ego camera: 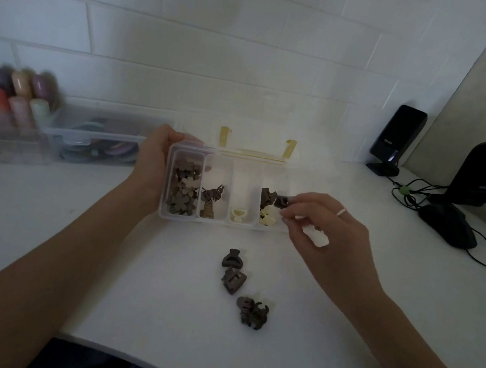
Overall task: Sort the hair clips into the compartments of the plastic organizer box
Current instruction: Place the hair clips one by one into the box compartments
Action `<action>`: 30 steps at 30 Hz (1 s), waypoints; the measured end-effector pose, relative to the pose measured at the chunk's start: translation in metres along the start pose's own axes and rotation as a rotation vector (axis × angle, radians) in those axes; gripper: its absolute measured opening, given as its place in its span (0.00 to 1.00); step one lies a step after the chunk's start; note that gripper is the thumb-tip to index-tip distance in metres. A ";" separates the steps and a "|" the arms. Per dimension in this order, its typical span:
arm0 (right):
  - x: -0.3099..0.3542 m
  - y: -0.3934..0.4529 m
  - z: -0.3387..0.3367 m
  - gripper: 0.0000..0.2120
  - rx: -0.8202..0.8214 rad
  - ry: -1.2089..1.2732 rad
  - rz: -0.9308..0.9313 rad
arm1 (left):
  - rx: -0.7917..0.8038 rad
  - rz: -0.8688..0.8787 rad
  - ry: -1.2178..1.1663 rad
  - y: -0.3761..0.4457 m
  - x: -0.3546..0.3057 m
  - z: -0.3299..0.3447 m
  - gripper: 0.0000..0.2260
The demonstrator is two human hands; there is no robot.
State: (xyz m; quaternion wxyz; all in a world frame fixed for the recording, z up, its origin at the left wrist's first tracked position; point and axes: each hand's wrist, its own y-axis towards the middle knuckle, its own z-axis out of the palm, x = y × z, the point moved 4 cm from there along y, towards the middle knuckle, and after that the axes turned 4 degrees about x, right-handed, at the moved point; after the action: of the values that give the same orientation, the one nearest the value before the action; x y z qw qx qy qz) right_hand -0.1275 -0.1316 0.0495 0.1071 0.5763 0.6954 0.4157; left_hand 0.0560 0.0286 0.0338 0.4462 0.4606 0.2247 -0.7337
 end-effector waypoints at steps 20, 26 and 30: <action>0.026 -0.004 0.005 0.12 0.208 -0.190 -0.245 | 0.064 0.005 0.057 0.002 0.005 0.003 0.18; 0.031 -0.016 0.036 0.18 0.604 -0.188 -0.177 | 0.038 -0.001 0.068 0.004 0.006 0.001 0.15; 0.027 -0.015 0.039 0.17 0.656 -0.075 -0.116 | 0.048 -0.003 0.059 0.004 0.006 0.002 0.19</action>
State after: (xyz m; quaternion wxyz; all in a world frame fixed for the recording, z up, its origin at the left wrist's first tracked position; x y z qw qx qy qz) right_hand -0.1221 -0.0891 0.0232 -0.0352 0.5543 0.8194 0.1415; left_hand 0.0572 0.0227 0.0294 0.4273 0.4920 0.2208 -0.7257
